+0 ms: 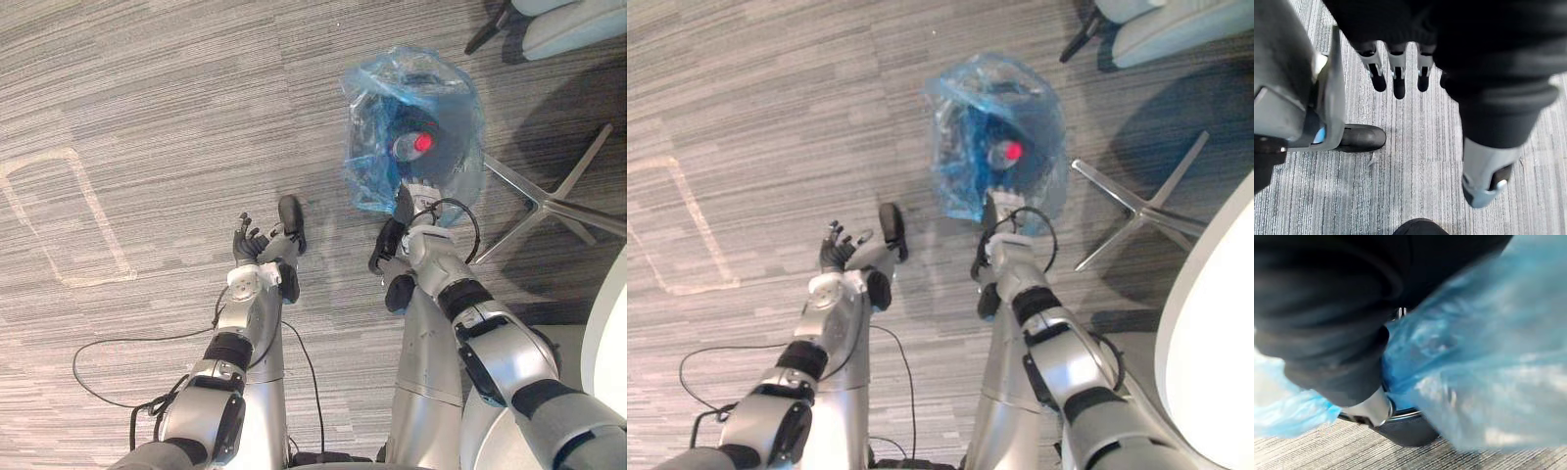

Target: Gather rubbish on tea table into small bin, then transfer packed bag to large trash can.

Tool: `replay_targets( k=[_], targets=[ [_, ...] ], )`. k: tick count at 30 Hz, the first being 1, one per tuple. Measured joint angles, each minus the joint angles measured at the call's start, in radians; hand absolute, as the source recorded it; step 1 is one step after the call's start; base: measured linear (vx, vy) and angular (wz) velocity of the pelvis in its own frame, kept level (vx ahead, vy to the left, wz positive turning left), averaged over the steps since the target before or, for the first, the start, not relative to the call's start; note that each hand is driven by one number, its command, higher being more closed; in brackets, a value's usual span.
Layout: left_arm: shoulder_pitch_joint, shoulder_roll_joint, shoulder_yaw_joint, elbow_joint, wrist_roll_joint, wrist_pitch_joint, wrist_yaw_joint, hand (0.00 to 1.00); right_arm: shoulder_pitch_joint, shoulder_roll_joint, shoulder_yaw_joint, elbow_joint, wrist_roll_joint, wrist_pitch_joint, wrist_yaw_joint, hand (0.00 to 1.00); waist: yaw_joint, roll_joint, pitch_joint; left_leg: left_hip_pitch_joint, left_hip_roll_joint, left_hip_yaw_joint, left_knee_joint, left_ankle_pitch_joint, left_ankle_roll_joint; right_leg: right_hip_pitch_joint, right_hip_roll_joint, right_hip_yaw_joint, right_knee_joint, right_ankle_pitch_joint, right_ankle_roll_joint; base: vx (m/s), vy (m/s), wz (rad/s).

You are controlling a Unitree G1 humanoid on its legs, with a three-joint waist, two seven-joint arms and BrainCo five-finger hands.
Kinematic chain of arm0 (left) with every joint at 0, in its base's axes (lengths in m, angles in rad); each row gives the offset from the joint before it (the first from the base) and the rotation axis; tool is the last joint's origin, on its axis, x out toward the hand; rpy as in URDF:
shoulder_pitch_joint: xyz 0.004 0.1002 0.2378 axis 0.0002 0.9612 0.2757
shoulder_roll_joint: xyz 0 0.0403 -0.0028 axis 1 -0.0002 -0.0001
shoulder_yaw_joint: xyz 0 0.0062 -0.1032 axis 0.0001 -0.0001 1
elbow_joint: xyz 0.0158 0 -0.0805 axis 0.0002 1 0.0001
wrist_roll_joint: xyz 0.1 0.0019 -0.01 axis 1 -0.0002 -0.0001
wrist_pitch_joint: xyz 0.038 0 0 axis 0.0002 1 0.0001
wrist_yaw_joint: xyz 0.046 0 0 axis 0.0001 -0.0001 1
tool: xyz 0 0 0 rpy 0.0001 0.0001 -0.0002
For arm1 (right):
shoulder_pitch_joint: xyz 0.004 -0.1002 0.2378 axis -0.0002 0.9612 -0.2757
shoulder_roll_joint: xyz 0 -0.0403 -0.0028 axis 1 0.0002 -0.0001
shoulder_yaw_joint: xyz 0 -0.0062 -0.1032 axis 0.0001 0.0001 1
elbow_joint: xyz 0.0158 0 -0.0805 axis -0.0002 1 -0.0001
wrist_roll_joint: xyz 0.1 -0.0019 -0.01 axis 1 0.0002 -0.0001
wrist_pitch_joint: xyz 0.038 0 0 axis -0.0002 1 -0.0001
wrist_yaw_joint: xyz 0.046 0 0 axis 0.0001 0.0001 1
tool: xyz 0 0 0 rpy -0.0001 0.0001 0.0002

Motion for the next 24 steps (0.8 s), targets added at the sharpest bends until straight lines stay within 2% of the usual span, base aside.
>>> replay_targets(
  k=[6, 11, 18, 21, 23, 24],
  targets=[
    [0.008, 0.000, 0.000, 0.018, 0.005, 0.023, -0.003, 0.00, 0.064, 0.001, 0.000, -0.126, 0.029, -0.001, -0.002, 1.00, 0.001, 0.001, 0.000, 0.049, 0.007, -0.001, -0.002, -0.002, 0.001, 0.053, 0.005, -0.006, -0.009, 0.002, -0.003, -0.07, 0.001, -0.06],
    [0.106, 0.000, -0.004, 0.015, 0.025, 0.043, -0.012, 0.00, 0.171, 0.021, 0.000, -0.295, 0.088, -0.003, -0.016, 1.00, 0.000, 0.001, -0.001, 0.188, 0.021, 0.009, -0.054, -0.011, -0.009, 0.200, 0.032, -0.007, -0.093, 0.018, 0.005, -0.07, -0.021, -0.21],
    [0.255, 0.001, -0.011, 0.032, 0.082, 0.080, -0.029, 0.00, 0.405, 0.037, -0.001, -0.588, 0.153, -0.022, -0.023, 1.00, -0.005, -0.001, -0.003, 0.469, 0.020, 0.030, -0.155, -0.014, -0.026, 0.484, 0.045, -0.020, -0.221, 0.035, 0.018, 0.02, -0.023, -0.13],
    [0.306, 0.001, -0.010, 0.051, 0.110, 0.084, -0.044, 0.00, 0.499, 0.038, -0.001, -0.668, 0.177, -0.026, -0.019, 1.00, -0.008, -0.008, -0.028, 0.589, 0.017, 0.032, -0.204, -0.018, -0.033, 0.611, 0.055, -0.027, -0.284, 0.037, 0.021, 0.10, -0.027, -0.07],
    [0.340, 0.002, -0.010, 0.074, 0.126, 0.086, -0.047, 0.00, 0.558, 0.046, 0.000, -0.740, 0.180, -0.048, -0.013, 1.00, -0.011, -0.019, -0.049, 0.680, 0.013, 0.037, -0.246, -0.019, -0.038, 0.703, 0.060, -0.030, -0.332, 0.037, 0.023, 0.14, -0.034, -0.09],
    [0.384, 0.002, -0.010, 0.095, 0.142, 0.094, -0.052, 0.00, 0.607, 0.068, 0.001, -0.781, 0.188, -0.072, -0.006, 1.00, -0.021, -0.031, -0.093, 0.738, 0.012, 0.043, -0.278, -0.017, -0.039, 0.763, 0.068, -0.031, -0.376, 0.042, 0.028, 0.13, -0.026, -0.11]
  ],
)
